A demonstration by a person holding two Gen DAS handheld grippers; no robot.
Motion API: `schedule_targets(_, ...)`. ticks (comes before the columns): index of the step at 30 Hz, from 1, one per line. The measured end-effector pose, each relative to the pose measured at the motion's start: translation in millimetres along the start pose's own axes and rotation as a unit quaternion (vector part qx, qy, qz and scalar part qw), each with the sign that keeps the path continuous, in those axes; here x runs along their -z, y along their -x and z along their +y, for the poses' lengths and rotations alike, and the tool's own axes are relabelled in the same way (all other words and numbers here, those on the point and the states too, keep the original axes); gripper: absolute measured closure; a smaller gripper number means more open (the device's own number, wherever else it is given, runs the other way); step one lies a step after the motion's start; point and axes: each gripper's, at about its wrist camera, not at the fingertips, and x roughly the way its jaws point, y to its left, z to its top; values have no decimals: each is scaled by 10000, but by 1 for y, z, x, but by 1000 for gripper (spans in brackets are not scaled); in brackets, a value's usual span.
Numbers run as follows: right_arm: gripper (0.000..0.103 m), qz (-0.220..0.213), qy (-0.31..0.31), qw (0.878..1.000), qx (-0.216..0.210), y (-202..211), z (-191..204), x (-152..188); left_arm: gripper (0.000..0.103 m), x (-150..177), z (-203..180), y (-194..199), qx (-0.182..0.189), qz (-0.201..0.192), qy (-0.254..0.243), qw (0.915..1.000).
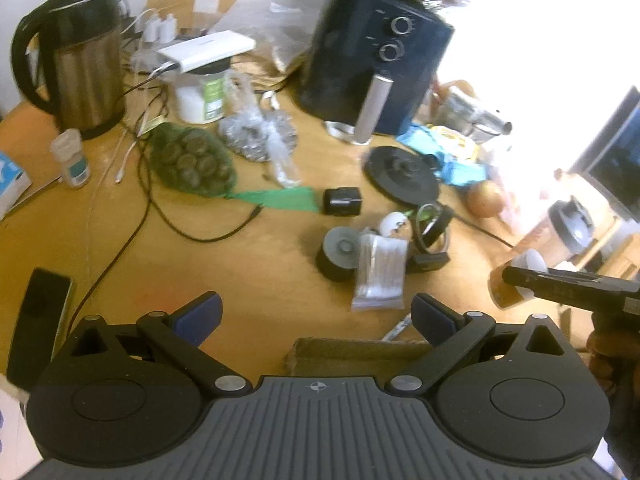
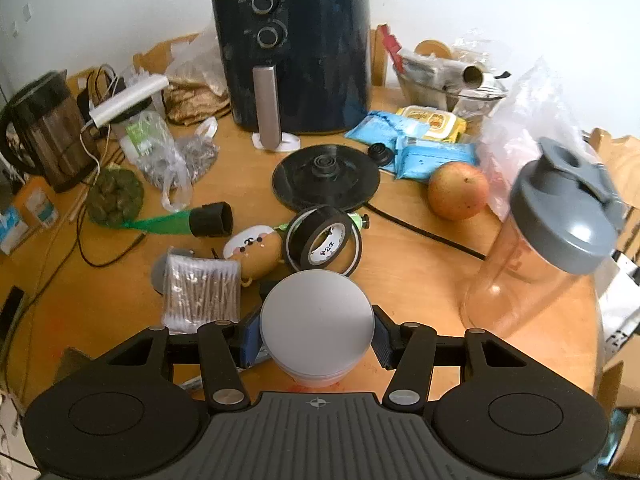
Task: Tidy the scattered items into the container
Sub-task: 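Grasp the white round container with the right gripper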
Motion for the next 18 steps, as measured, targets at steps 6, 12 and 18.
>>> schedule_targets(6, 46, -139, -236, 9996, -15, 27, -4, 6, 0, -5, -9, -6, 416, -110, -385, 9983)
schedule_targets(12, 46, -158, -451, 9988, -88, 43, -11, 17, 0, -12, -23, -20, 711, -21, -709, 9949)
schedule_targets(18, 46, -84, -555, 9983, -159, 50, -17, 26, 0, -19, -34, -40, 936, 21, -1077, 9898)
